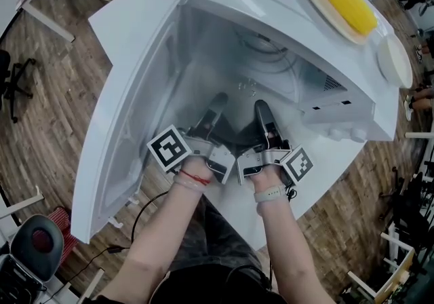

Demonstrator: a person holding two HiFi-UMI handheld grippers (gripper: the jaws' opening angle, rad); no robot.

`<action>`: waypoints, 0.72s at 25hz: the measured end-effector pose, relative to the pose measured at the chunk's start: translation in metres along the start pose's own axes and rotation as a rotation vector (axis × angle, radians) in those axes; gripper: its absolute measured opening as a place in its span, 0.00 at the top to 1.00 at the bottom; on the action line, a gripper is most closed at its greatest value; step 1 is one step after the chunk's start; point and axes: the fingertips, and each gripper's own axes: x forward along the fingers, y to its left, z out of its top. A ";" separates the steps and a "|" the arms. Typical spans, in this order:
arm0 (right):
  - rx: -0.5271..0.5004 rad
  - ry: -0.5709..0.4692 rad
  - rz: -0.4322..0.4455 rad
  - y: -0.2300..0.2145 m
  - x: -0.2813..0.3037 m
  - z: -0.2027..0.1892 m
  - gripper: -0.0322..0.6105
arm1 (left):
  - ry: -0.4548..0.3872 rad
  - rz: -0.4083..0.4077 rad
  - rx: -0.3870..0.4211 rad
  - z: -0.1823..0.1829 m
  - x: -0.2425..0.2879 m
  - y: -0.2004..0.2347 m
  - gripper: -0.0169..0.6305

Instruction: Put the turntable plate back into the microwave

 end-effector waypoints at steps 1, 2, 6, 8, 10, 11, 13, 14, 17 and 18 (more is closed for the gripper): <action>0.002 0.002 0.001 0.000 0.001 0.000 0.89 | -0.001 -0.003 -0.010 0.001 0.000 0.000 0.92; 0.003 0.004 0.002 0.001 0.002 -0.001 0.89 | -0.002 -0.007 -0.018 0.001 0.000 -0.001 0.92; 0.008 0.013 0.000 0.001 0.004 -0.002 0.89 | 0.003 -0.009 -0.023 0.003 0.000 -0.002 0.92; 0.004 0.018 -0.002 0.001 0.004 -0.001 0.89 | 0.006 -0.006 -0.024 0.003 0.000 -0.002 0.92; -0.007 0.024 -0.005 0.002 0.005 0.000 0.89 | 0.011 -0.002 -0.023 0.002 0.000 -0.001 0.92; -0.014 0.026 -0.005 0.002 0.005 0.001 0.89 | 0.014 -0.001 -0.022 0.002 0.000 -0.001 0.92; -0.022 0.028 -0.002 0.002 0.006 0.003 0.89 | 0.020 0.003 -0.019 0.000 0.000 -0.001 0.92; -0.025 0.028 -0.002 0.002 0.006 0.004 0.89 | 0.023 0.004 -0.016 0.000 0.001 -0.001 0.92; -0.028 0.014 -0.006 0.002 0.009 0.009 0.89 | 0.034 0.008 -0.004 -0.002 0.001 0.000 0.92; -0.026 0.007 -0.008 0.002 0.011 0.011 0.89 | 0.038 0.008 -0.001 -0.003 0.000 0.000 0.92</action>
